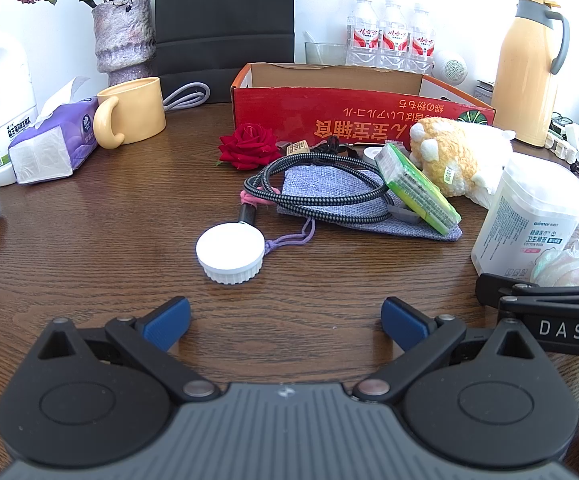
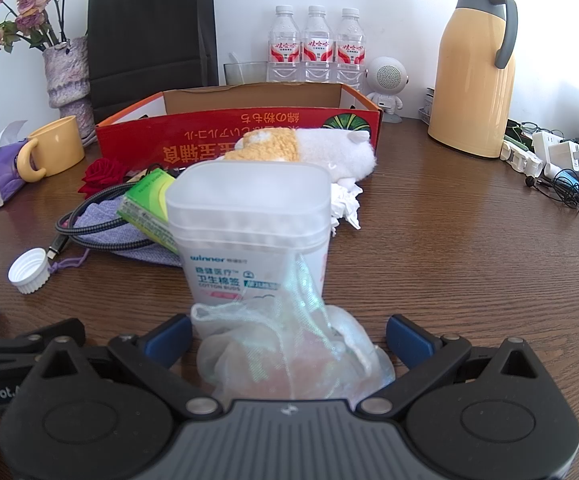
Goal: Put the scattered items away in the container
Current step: 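Hold the white swab tub and plastic bag in the right gripper, then grasp the white swab tub with the left gripper while right holds the bag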
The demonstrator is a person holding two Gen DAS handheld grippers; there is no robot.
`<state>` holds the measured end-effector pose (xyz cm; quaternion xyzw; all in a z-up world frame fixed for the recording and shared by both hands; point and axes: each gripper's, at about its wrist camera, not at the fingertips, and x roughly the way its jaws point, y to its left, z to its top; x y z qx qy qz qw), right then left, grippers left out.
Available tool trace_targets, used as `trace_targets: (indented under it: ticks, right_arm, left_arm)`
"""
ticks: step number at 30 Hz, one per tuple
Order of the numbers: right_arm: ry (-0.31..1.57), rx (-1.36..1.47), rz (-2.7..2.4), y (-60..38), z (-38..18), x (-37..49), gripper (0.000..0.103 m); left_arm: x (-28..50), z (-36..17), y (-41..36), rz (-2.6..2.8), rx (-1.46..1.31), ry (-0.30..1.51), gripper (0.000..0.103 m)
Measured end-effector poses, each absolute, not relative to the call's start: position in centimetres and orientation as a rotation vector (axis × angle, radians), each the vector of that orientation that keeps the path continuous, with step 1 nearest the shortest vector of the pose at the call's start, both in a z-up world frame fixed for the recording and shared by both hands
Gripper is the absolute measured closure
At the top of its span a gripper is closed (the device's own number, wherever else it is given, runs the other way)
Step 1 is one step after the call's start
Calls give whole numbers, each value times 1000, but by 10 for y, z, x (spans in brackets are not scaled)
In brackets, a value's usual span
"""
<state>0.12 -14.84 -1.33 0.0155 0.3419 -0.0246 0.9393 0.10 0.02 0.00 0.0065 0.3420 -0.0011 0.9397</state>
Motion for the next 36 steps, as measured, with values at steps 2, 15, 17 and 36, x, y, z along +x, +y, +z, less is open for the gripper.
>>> trace_targets:
  ticks: [2, 15, 17, 36]
  right_arm:
    - [698, 32, -50, -148, -13, 1, 0]
    - [626, 18, -1, -151, 4, -5, 0]
    - [598, 12, 11, -151, 11, -3, 0]
    - [676, -45, 70, -176, 2, -43, 56]
  left_arm:
    - [1, 0, 0, -3, 14, 698, 0]
    - [-2, 14, 19, -17, 117, 573, 0]
    - [8, 19, 31, -28, 83, 577, 0]
    - [13, 30, -34, -396, 93, 560, 14]
